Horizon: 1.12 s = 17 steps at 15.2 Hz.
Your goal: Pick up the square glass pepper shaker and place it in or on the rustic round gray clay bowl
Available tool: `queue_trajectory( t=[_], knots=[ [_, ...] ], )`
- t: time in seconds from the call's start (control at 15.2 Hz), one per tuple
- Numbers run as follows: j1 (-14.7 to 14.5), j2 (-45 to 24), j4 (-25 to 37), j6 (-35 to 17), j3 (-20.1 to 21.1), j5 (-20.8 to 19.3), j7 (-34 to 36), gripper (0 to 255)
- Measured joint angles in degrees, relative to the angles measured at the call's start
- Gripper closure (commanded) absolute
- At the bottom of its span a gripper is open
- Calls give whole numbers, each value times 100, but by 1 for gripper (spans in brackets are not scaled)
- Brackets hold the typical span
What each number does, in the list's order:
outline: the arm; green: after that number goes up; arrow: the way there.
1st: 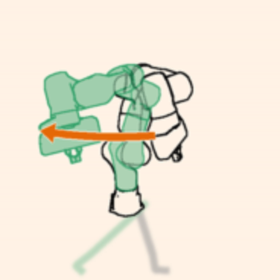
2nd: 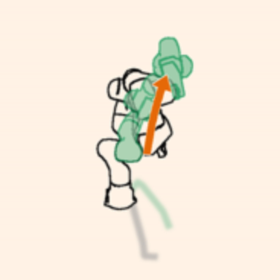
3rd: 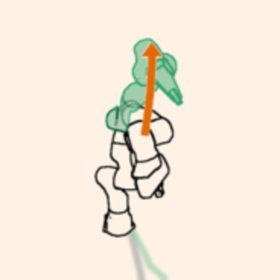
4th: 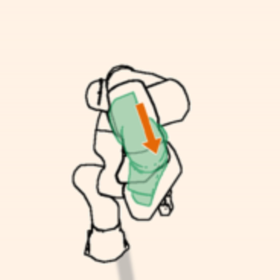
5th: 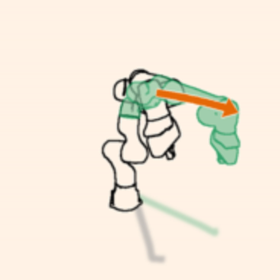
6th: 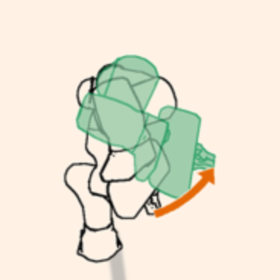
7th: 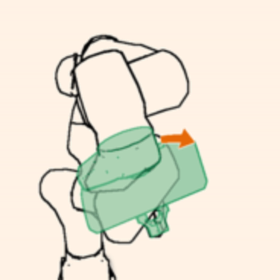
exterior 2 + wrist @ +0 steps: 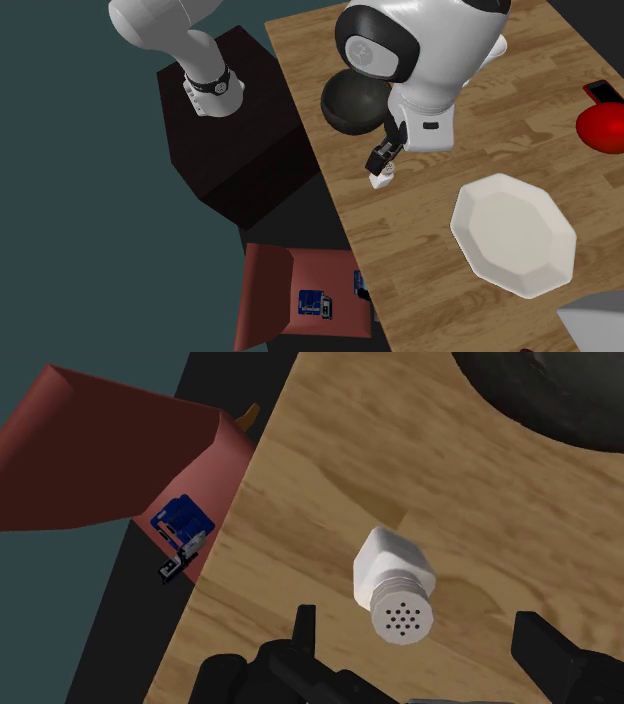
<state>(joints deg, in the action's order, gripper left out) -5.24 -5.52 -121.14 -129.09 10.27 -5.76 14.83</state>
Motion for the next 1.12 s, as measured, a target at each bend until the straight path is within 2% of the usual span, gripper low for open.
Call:
queue_trajectory(
  t=[0.46,0.86,0.92,1.12],
  knots=[
    [-5,-343,-114,-453,-26,-115,81,0],
    [-5,-398,-108,-504,-32,-132,89,0],
    [-5,-398,-108,-504,-32,-132,89,255],
    [-4,-397,-108,-504,-32,-133,89,255]
  ],
)
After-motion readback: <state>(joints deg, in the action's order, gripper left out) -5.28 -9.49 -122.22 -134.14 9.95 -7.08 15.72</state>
